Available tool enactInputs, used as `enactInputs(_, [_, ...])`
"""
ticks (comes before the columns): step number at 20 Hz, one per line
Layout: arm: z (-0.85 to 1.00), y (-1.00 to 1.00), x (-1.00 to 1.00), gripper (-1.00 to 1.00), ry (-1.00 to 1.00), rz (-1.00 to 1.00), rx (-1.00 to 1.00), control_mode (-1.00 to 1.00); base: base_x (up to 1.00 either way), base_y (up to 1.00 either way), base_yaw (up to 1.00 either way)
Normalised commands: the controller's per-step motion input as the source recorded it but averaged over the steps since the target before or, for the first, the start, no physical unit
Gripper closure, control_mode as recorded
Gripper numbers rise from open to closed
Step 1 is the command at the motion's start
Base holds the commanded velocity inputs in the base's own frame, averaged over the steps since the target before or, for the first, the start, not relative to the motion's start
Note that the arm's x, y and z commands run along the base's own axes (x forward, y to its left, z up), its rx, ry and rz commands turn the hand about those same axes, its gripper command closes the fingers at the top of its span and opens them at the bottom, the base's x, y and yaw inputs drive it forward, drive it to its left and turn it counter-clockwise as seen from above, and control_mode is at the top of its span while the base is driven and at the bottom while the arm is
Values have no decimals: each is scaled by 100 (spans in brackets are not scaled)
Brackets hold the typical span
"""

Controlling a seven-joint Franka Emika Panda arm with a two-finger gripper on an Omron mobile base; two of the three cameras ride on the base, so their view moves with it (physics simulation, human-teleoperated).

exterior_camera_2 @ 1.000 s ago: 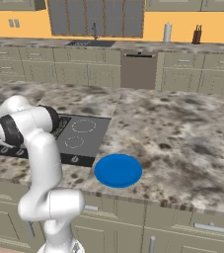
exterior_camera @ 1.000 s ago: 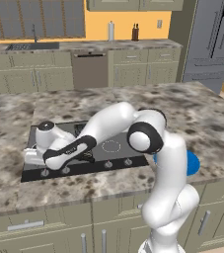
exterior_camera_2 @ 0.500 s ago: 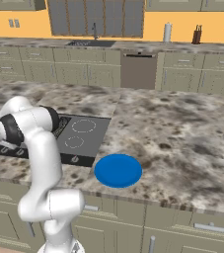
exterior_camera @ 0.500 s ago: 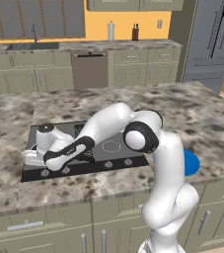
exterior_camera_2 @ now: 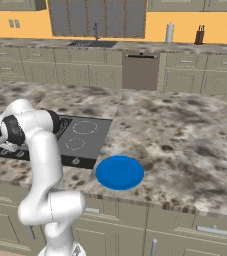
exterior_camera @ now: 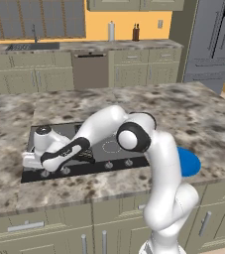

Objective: Pick the croissant and place it on the pan. Then turn on the stove to warm the croissant.

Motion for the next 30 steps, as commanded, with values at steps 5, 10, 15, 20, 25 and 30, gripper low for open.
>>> enactInputs(5, [-16,4,3,-100,3,0,0,-100,0,0,0])
enactInputs(10, [-9,0,0,100,2,0,0,-100,0,0,0])
enactInputs(15, [-5,0,-5,100,2,0,0,-100,0,0,0])
enactInputs(20, [-1,0,-12,100,4,0,0,-100,0,0,0])
enactInputs(25, [0,0,0,100,0,0,0,-100,0,0,0])
enactInputs(30, [0,0,0,100,2,2,0,-100,0,0,0])
